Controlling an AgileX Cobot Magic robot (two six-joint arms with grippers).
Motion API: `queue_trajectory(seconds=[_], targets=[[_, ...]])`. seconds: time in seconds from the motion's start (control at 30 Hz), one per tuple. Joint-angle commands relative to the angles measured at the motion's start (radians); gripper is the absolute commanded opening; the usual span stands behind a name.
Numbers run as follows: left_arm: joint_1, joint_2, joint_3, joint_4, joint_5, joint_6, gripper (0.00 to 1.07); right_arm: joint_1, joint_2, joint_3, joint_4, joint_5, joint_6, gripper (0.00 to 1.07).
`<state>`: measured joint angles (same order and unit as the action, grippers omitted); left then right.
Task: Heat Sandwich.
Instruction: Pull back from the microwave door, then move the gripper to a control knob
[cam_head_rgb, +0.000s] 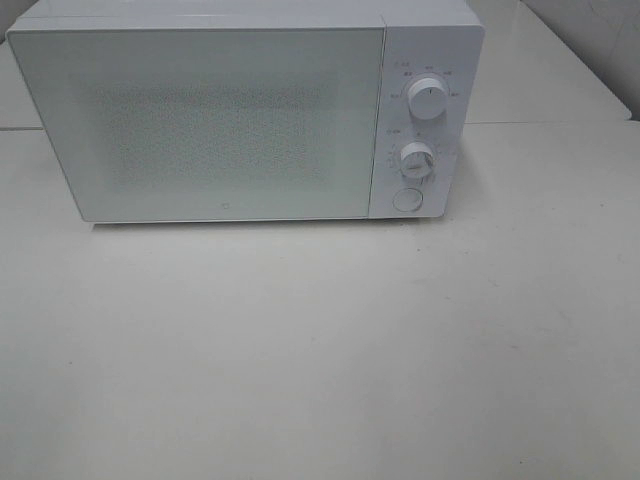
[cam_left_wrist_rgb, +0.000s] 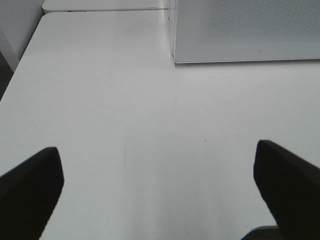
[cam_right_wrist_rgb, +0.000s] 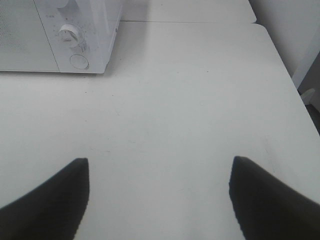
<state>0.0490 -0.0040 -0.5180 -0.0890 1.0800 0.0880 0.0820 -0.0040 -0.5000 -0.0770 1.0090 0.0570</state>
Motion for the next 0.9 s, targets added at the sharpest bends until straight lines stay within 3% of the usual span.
queue_trajectory(seconds=[0.03, 0.9], targets=[[0.002, -0.027, 0.001, -0.006, -0.013, -0.005, 0.98, -0.004, -0.026, 0.002, 0.002, -0.011, -0.008, 0.75], [0.002, -0.026, 0.001, -0.006, -0.013, -0.005, 0.98, -0.004, -0.026, 0.002, 0.002, -0.011, -0.009, 0.75]])
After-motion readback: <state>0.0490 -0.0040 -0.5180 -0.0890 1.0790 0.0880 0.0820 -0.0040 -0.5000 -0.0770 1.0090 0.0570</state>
